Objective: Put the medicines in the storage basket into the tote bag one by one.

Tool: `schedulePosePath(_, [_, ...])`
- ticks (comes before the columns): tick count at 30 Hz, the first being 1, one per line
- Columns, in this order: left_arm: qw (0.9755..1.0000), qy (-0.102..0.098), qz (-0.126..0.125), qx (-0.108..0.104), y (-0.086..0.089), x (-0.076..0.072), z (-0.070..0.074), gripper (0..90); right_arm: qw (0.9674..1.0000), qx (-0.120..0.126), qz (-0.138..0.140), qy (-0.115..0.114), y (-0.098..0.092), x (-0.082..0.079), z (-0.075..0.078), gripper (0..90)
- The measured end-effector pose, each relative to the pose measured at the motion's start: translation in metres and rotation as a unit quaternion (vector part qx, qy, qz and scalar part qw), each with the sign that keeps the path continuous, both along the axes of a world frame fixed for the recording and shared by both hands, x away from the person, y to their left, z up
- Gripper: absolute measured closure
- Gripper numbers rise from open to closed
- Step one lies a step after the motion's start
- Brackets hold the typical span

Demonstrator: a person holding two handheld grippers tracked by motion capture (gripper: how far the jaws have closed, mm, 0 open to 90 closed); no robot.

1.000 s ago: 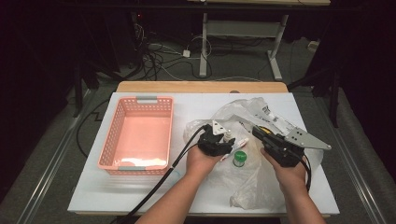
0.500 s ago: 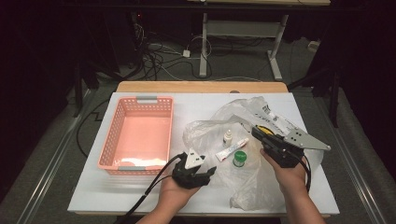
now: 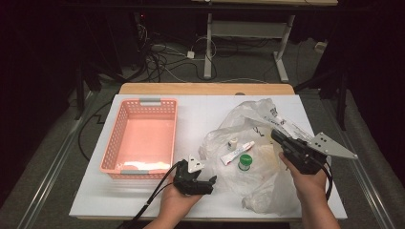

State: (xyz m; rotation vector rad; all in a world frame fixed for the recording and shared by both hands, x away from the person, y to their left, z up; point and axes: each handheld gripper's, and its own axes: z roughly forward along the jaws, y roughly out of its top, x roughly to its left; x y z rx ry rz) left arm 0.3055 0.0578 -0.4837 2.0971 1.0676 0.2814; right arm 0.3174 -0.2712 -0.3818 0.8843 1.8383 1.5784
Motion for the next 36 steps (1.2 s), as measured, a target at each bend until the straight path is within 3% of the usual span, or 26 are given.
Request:
schedulePosePath(6, [0.9997, -0.006, 0.024, -0.002, -0.008, 0.031, 0.0, 13.2, 1.0, 0.003, -0.003, 0.003, -0.003, -0.003, -0.001, 90.0])
schedulePosePath(8, [0.9996, -0.018, 0.015, 0.011, -0.012, 0.041, -0.002, 19.2, 1.0, 0.001, -0.002, 0.003, -0.003, -0.004, -0.001, 90.0])
schedulePosePath(11, [0.9998, 0.014, -0.007, 0.013, -0.013, 0.05, -0.006, 37.3, 1.0, -0.001, -0.001, 0.004, -0.001, -0.004, -0.002, 90.0])
schedulePosePath(13, [0.9997, 0.018, -0.018, -0.001, -0.012, 0.052, -0.006, 41.7, 1.0, -0.004, 0.001, 0.006, 0.001, -0.003, -0.003, 90.0])
schedulePosePath(17, [0.9992, 0.014, -0.037, 0.001, -0.017, 0.054, -0.006, 55.6, 0.9998, -0.015, 0.006, 0.015, 0.009, -0.002, -0.008, 90.0])
schedulePosePath(20, [0.9977, 0.014, -0.066, -0.002, -0.019, 0.054, -0.006, 69.5, 0.9995, -0.024, 0.01, 0.018, 0.014, -0.001, -0.012, 90.0])
schedulePosePath(22, [0.9927, 0.008, -0.12, -0.002, -0.022, 0.05, -0.007, 78.9, 0.9994, -0.027, 0.01, 0.019, 0.015, -0.002, -0.012, 90.0])
schedulePosePath(24, [0.9898, -0.01, -0.141, 0.016, -0.027, 0.044, -0.006, 85.2, 0.9994, -0.027, 0.009, 0.021, 0.016, -0.002, -0.013, 90.0])
schedulePosePath(26, [0.9885, -0.022, -0.147, 0.024, -0.027, 0.041, -0.005, 87.6, 0.9993, -0.028, 0.008, 0.021, 0.016, -0.002, -0.013, 90.0])
schedulePosePath(28, [0.9884, -0.035, -0.147, 0.015, -0.025, 0.038, -0.004, 87.9, 0.9993, -0.03, 0.008, 0.021, 0.015, -0.002, -0.013, 90.0])
schedulePosePath(31, [0.9901, -0.046, -0.13, -0.026, -0.016, 0.034, -0.003, 88.0, 0.9994, -0.027, 0.004, 0.021, 0.015, -0.004, -0.014, 90.0])
schedulePosePath(36, [0.9904, -0.061, -0.118, -0.039, -0.006, 0.022, 0.004, 88.1, 0.9996, -0.023, 0.005, 0.018, 0.016, -0.005, -0.012, 90.0])
